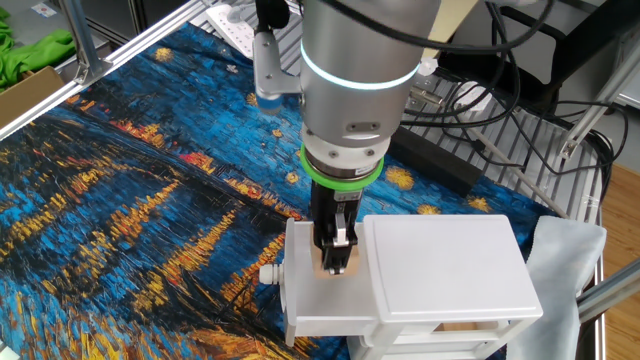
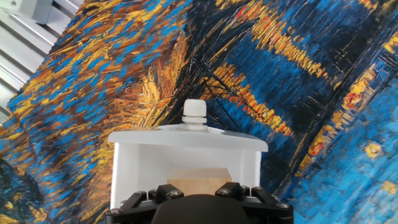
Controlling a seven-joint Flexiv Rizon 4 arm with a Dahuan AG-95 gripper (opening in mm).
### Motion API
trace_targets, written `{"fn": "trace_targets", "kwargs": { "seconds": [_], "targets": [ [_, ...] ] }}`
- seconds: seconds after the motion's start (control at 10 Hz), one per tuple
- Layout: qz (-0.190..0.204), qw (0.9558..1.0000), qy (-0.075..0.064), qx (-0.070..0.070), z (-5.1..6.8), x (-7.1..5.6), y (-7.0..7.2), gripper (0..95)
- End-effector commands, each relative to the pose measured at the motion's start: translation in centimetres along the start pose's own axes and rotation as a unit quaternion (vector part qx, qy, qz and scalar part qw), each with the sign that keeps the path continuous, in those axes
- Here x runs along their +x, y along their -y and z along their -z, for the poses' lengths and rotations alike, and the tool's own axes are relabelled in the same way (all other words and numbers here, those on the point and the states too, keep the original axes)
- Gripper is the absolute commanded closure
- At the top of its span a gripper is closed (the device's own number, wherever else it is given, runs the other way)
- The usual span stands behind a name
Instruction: Put things in the drawer
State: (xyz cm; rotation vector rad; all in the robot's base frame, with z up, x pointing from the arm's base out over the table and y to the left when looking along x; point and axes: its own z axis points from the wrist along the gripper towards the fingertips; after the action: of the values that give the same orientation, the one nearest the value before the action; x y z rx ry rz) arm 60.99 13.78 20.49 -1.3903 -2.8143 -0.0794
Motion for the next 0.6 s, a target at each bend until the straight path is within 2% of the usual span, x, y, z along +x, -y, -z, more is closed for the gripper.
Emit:
{"fn": "trace_targets", "kwargs": {
  "seconds": [0.1,0.6],
  "targets": [
    [-0.005,1.0000,0.001,-0.002,-0.6,-0.1,-0.3,95.0],
    [-0.010,0.9999,0.007,-0.007,-2.3,-0.1,-0.9,95.0]
  ]
}}
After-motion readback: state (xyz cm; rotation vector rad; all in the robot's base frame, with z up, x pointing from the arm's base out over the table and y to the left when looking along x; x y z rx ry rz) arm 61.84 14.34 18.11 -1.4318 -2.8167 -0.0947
